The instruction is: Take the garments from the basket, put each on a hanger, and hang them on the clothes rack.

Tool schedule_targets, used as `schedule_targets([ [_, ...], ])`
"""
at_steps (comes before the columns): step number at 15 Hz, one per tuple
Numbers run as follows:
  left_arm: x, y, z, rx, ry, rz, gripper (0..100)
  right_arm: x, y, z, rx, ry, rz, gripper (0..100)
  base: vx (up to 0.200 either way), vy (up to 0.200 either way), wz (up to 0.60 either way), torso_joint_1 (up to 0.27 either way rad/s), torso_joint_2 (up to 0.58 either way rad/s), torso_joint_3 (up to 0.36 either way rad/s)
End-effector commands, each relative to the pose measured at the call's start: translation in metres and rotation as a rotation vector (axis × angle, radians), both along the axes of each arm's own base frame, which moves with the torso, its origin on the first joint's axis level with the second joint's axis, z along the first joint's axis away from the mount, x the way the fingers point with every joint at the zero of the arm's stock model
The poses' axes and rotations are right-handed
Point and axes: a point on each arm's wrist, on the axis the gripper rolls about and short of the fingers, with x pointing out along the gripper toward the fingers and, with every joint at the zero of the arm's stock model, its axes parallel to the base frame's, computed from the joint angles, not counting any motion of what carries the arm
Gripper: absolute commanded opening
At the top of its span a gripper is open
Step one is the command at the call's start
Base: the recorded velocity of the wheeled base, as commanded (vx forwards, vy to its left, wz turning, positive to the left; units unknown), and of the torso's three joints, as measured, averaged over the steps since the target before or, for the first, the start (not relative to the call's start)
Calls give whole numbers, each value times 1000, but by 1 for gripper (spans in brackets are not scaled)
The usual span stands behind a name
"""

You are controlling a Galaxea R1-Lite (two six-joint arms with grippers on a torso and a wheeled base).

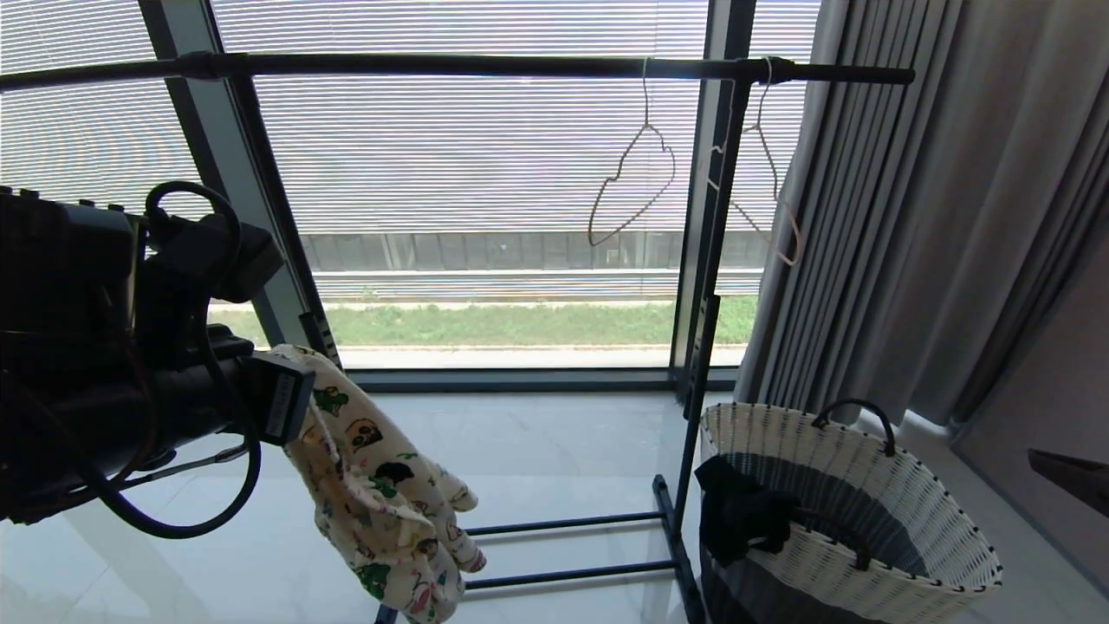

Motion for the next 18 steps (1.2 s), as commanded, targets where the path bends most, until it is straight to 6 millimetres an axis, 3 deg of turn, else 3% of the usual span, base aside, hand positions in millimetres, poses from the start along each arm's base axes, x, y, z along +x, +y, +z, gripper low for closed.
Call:
schedule_targets([
  [1,-2,1,-3,11,7,17,0,10,4,-1,18,10,-9,100,0,0,0,183,-466,-281],
  [5,-11,6,-8,22,13,26,0,27,11,0,63,-21,-31,100,0,0,0,193,-467,-279],
  [9,-9,16,-7,19,2,79,0,36,13,2,70,-36,-39,100,0,0,0,214,-494,-281],
  [18,-10,18,-6,37,-6,76,0,39,15,4,66,-35,-41,100,0,0,0,237,-527,-286],
])
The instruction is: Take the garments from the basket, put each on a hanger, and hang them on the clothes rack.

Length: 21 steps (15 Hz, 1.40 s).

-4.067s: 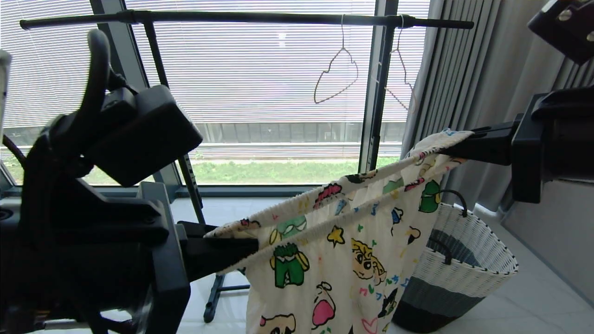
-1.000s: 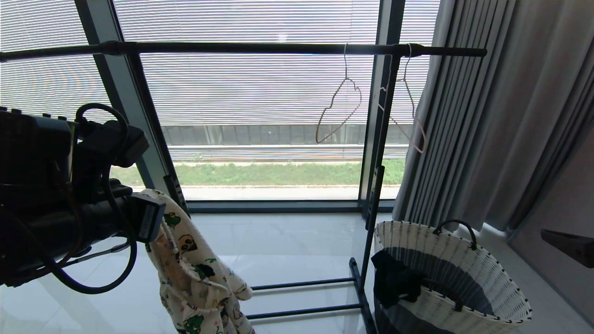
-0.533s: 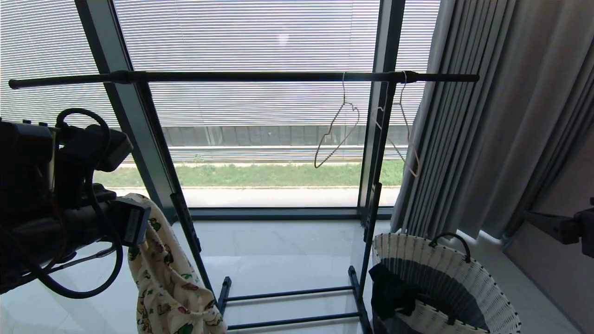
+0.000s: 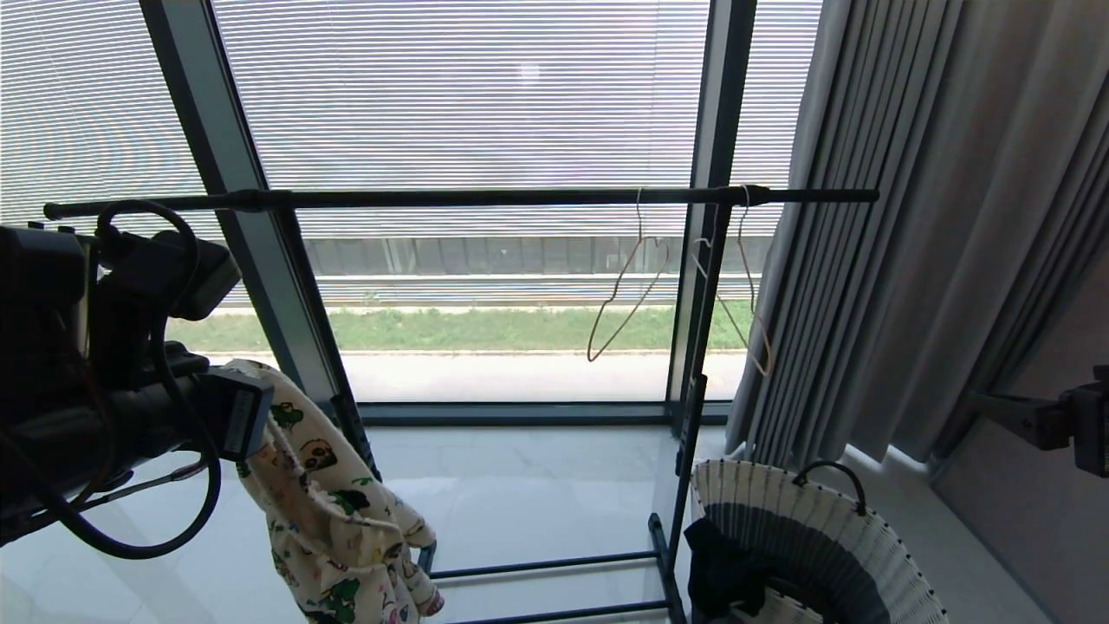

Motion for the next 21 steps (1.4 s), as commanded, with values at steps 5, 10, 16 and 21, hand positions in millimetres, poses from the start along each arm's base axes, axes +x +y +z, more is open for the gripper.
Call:
schedule_targets([
  [5,0,0,0,2,2,0,0,6,3,0,22,-19,22,100,80,0,0,81,-175,-96],
  [10,0,0,0,1,1,-2,0,21,10,-7,24,20,62,100,200,0,0,11,-7,-3],
  [16,1,0,-1,3,4,-2,0,71,26,-23,67,11,114,100,200,0,0,2,0,1],
  [21,1,0,-1,4,8,-2,0,114,33,-55,61,78,91,100,200,0,0,0,1,3],
])
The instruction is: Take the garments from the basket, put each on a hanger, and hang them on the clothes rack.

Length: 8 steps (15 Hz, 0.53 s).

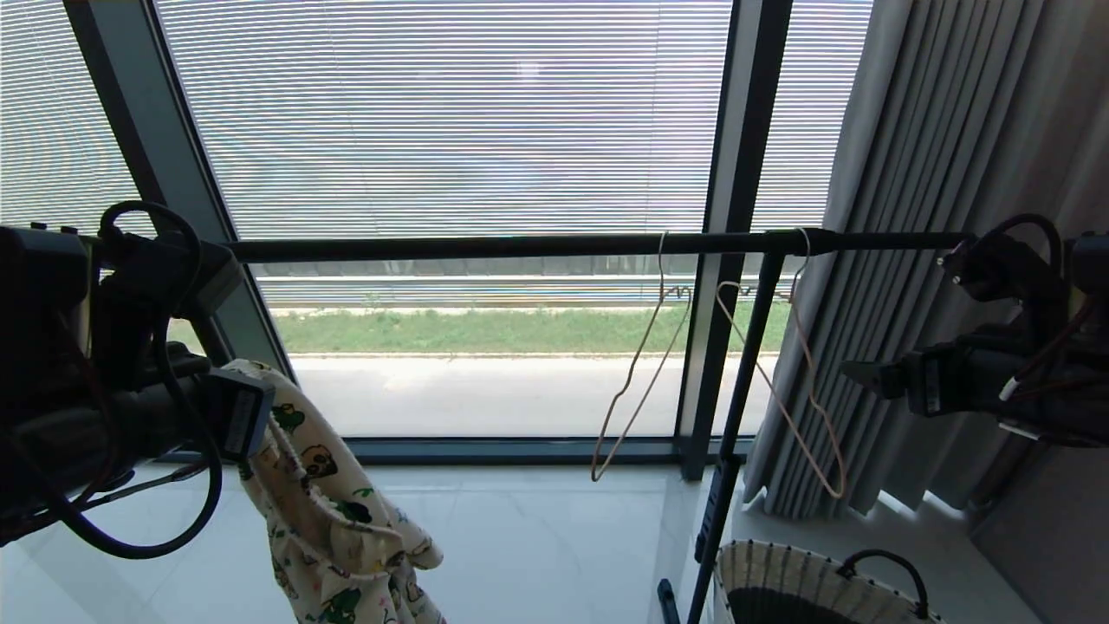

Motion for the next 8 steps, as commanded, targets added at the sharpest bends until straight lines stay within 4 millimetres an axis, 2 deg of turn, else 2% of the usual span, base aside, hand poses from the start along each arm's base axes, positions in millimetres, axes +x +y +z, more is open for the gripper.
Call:
schedule_targets([
  [1,0,0,-1,-1,5,1,0,29,6,-28,-21,68,-14,100,0,0,0,0,0,0],
  [4,-3,1,-5,4,16,1,0,50,13,-51,-27,100,-13,100,0,0,0,0,0,0],
  [8,-5,2,-8,4,22,2,0,74,20,-71,5,112,-10,100,0,0,0,0,0,0],
])
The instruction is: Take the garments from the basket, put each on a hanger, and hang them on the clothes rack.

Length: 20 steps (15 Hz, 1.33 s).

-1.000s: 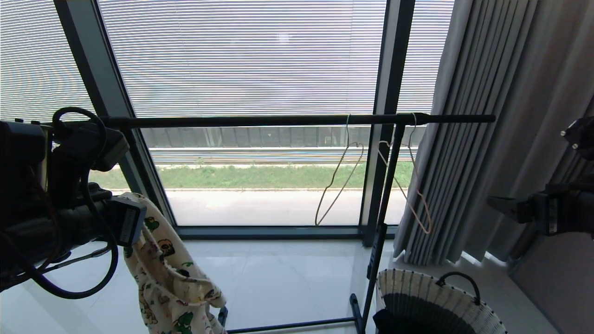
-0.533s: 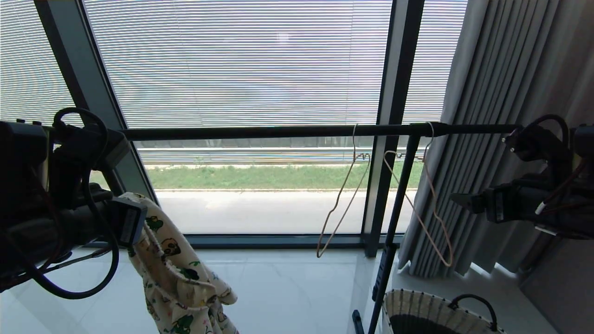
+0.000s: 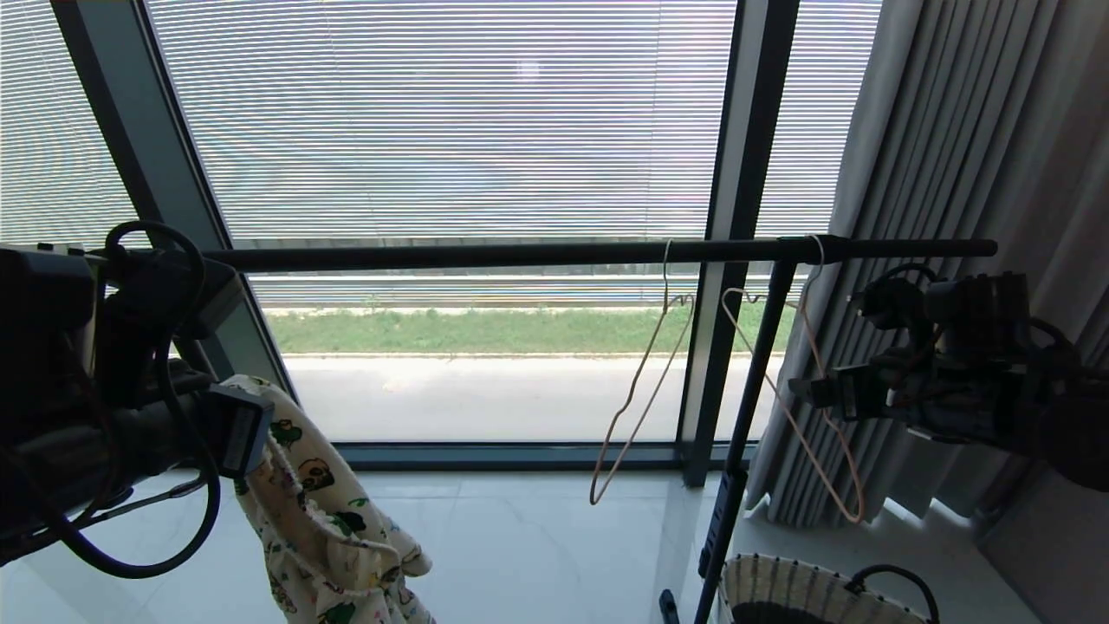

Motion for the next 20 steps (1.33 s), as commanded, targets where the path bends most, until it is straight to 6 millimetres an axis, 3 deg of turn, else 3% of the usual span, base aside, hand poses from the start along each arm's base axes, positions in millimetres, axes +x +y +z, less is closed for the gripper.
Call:
schedule_targets([
  [1,-1,0,0,0,-1,1,0,17,5,-19,-8,46,-5,100,0,0,0,0,0,0],
  [10,-1,0,-1,1,-1,0,0,34,6,-30,2,71,-20,100,0,0,0,0,0,0],
  [11,-1,0,-1,1,-3,0,0,34,6,-30,5,70,-22,0,0,0,0,0,0,0],
  [17,-4,1,2,-4,-19,0,0,33,6,-27,27,63,-39,0,0,0,0,0,0,0],
  [20,-7,2,2,-4,-20,0,0,27,4,-14,58,30,-66,0,0,0,0,0,0,0],
])
